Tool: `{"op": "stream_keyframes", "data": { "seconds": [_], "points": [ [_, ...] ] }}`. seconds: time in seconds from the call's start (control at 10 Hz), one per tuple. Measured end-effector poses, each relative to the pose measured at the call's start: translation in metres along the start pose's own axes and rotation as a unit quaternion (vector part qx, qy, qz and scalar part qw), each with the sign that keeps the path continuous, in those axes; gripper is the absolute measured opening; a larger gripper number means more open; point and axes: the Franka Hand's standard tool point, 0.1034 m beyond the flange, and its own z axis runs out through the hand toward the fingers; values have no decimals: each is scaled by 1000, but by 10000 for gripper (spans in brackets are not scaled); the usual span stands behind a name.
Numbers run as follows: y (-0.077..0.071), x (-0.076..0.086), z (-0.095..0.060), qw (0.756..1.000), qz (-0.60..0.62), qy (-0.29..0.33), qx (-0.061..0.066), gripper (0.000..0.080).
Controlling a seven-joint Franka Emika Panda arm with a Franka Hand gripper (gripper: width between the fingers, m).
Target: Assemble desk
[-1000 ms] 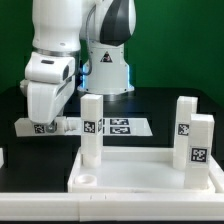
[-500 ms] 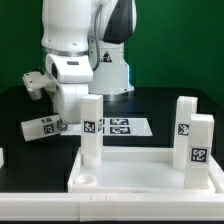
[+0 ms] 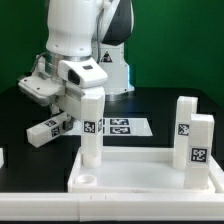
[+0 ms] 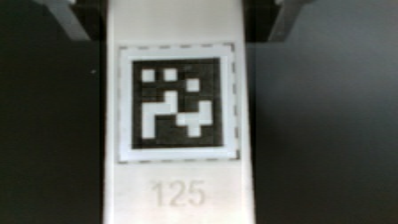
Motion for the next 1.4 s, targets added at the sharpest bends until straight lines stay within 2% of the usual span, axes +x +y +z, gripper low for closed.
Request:
{"op": "stream_keyframes", "data": {
  "seconds": [0.1,0.4,0.5,0.6,0.7,0.8,1.0,1.1,1.2,1.3,1.4],
  "points": [
    [-7,-8,-1,999,-37,2,5,285],
    [-8,-7,0,1000,-20,1,9,294],
    [-10,-7,-1,1000,-6,3,8,478],
    [-14,-8,-5,1000,26,1,5,618],
    [-16,-9,-9,993,119,4,10,618],
    [-17,-12,-15,976,216,6,22,643],
    [-4,-27,-23,928,370,-6,51,648],
    [2,-38,-27,924,377,-13,56,648],
    [2,-45,-29,929,368,-15,38,649],
    [2,-42,-27,906,421,-15,40,649],
    [3,-42,-27,897,441,-16,39,649]
  ]
}}
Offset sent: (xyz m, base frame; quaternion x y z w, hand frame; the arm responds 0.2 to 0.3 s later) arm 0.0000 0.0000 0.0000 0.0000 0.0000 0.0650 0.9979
